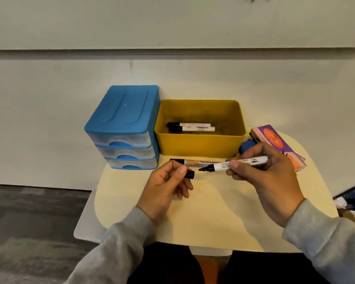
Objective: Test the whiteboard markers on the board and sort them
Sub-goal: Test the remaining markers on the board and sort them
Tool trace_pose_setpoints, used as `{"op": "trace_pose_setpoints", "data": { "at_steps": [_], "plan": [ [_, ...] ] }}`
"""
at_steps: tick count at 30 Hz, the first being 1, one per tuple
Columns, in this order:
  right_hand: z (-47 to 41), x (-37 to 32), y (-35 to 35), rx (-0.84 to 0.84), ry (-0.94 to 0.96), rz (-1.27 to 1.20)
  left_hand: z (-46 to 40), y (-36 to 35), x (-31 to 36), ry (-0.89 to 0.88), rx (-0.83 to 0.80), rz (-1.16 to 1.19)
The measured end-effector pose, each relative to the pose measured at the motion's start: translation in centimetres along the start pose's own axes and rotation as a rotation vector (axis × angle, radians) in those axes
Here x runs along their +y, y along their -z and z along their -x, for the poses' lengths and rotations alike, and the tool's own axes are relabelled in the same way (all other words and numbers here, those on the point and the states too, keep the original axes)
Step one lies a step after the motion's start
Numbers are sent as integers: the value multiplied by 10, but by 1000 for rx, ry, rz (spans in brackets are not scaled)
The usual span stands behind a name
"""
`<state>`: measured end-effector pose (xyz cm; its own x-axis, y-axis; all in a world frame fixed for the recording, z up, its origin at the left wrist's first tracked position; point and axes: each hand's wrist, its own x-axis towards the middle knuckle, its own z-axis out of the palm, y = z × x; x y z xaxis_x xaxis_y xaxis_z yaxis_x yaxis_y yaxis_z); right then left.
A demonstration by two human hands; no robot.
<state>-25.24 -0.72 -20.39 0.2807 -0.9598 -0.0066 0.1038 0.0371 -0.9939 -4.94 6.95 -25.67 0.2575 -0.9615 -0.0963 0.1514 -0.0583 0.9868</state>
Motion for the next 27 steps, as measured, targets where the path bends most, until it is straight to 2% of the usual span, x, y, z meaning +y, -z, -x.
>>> {"op": "trace_pose_setpoints", "data": {
  "at_steps": [9,17,27],
  "plan": [
    [1,11,-1,-1,-16,63,0,0,-2,-5,-8,-90],
    [1,12,-2,-39,-41,13,4,-2,3,-14,-56,-172],
    [-3,2,4,-134,-17,23,5,-22,14,-60,7,-170]
  ]
}}
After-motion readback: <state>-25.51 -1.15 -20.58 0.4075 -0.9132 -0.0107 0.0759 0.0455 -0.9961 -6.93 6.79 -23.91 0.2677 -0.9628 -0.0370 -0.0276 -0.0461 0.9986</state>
